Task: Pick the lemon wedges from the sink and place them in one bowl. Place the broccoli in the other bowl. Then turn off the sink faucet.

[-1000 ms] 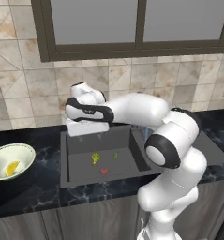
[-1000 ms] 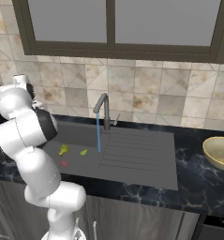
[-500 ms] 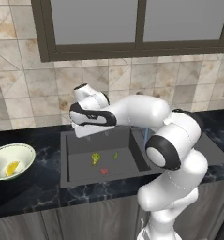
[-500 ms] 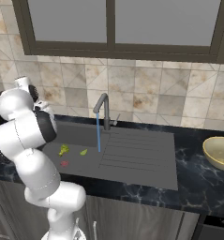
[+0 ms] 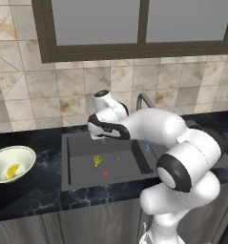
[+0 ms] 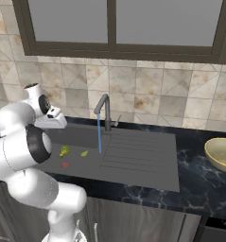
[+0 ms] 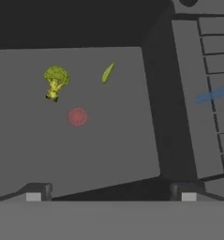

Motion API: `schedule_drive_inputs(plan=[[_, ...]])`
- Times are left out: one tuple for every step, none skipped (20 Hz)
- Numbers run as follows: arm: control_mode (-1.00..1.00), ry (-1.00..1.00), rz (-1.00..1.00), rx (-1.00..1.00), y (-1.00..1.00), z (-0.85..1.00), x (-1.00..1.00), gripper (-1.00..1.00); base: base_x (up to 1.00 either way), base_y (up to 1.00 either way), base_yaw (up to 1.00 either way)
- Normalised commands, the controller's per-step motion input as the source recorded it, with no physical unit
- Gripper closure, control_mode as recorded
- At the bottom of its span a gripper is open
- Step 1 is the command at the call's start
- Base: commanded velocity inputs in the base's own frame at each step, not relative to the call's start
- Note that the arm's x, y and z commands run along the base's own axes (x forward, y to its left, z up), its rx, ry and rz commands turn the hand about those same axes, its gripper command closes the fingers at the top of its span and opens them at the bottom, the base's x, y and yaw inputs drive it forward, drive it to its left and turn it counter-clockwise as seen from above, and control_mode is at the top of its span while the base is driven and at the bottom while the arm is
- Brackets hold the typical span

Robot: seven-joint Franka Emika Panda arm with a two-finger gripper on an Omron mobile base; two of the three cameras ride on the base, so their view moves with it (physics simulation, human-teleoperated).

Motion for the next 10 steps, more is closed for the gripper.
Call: schedule_drive_inputs(plan=[[-1.00, -0.08, 0.00, 0.13, -0.37, -0.13, 0.06, -1.00, 0.00, 0.00, 0.00], [-1.00, -0.05, 0.00, 0.17, -0.31, -0.11, 0.10, -1.00, 0.00, 0.00, 0.00], [-1.00, -0.05, 0.00, 0.18, -0.26, -0.13, 0.14, -1.00, 0.00, 0.00, 0.00], [-1.00, -0.06, 0.00, 0.19, -0.24, -0.14, 0.15, -1.00, 0.00, 0.00, 0.00], [-1.00, -0.06, 0.00, 0.20, -0.21, -0.16, 0.20, -1.00, 0.00, 0.00, 0.00], [-1.00, -0.05, 0.00, 0.20, -0.19, -0.17, 0.23, -1.00, 0.00, 0.00, 0.00], [-1.00, -0.02, 0.00, 0.17, -0.14, -0.18, 0.26, -1.00, 0.00, 0.00, 0.00], [-1.00, -0.01, 0.00, 0.15, -0.10, -0.17, 0.28, -1.00, 0.00, 0.00, 0.00], [-1.00, 0.00, 0.00, 0.11, -0.04, -0.16, 0.30, -1.00, 0.00, 0.00, 0.00], [-1.00, 0.00, 0.00, 0.07, 0.00, -0.13, 0.29, -1.00, 0.00, 0.00, 0.00]])
